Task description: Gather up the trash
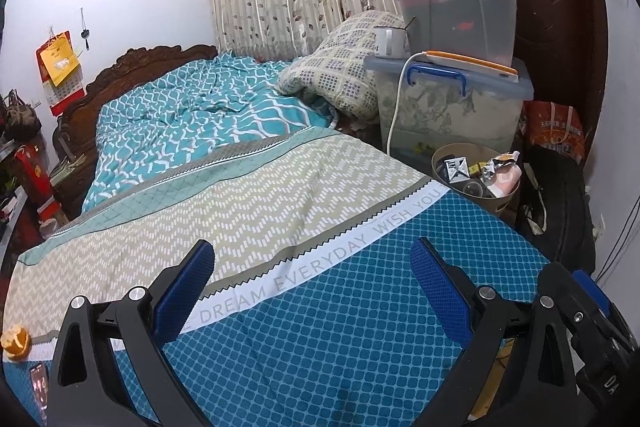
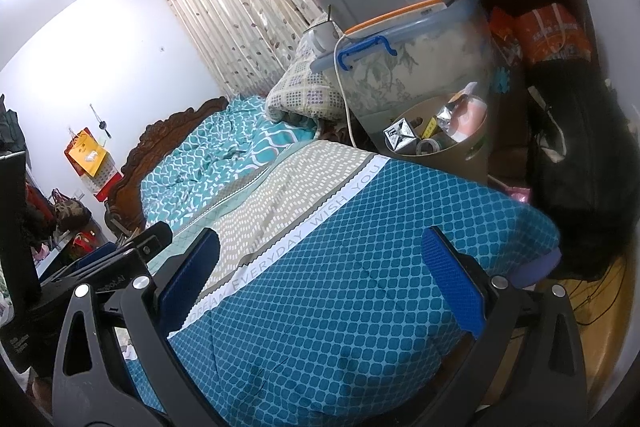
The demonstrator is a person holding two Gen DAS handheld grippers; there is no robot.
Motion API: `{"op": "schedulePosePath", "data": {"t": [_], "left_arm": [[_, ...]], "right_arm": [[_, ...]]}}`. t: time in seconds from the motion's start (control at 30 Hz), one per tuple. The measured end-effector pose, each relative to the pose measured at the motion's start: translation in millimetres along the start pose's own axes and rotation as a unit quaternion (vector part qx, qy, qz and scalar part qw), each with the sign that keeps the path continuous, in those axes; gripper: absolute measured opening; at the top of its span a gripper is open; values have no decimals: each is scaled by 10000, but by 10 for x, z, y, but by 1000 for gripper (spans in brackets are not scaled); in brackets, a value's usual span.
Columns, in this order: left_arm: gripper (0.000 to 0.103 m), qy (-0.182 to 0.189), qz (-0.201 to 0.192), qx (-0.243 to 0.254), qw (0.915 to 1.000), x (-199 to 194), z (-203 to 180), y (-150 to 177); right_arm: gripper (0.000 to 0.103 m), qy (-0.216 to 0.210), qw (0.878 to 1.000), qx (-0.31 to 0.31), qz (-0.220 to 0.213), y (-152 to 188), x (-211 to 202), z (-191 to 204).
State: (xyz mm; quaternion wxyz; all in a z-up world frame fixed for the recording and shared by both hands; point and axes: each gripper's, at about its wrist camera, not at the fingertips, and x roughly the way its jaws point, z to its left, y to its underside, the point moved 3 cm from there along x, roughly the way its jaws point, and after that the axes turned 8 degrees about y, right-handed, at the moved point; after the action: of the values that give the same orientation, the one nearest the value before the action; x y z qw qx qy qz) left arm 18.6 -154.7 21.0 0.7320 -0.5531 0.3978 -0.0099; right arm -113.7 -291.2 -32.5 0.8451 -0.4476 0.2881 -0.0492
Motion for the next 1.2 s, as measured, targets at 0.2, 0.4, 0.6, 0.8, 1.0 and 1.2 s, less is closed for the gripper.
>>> {"op": "schedulePosePath", "data": {"t": [0.2, 0.4, 0.6, 0.8, 1.0, 1.2], "left_arm": [[94, -15, 4, -11, 10000, 5, -8, 5], [94, 6, 41, -12, 10000, 24, -22, 12], [94, 22, 46, -11, 10000, 26, -26, 20], [94, 27, 56, -11, 10000, 31, -24, 25], [94, 53, 75, -2, 10000, 44, -28, 45], [94, 61, 78, 25, 9999, 49, -42, 59]], "right_arm": [[100, 1, 10000, 19, 19, 3, 4, -3], [100, -14, 10000, 26, 12, 0, 15, -9], [100, -21, 10000, 44, 35, 0, 26, -23], [100, -25, 10000, 47, 44, -3, 32, -29], [100, -26, 10000, 40, 40, -4, 33, -28], [100, -24, 10000, 47, 38, -3, 29, -28]]}}
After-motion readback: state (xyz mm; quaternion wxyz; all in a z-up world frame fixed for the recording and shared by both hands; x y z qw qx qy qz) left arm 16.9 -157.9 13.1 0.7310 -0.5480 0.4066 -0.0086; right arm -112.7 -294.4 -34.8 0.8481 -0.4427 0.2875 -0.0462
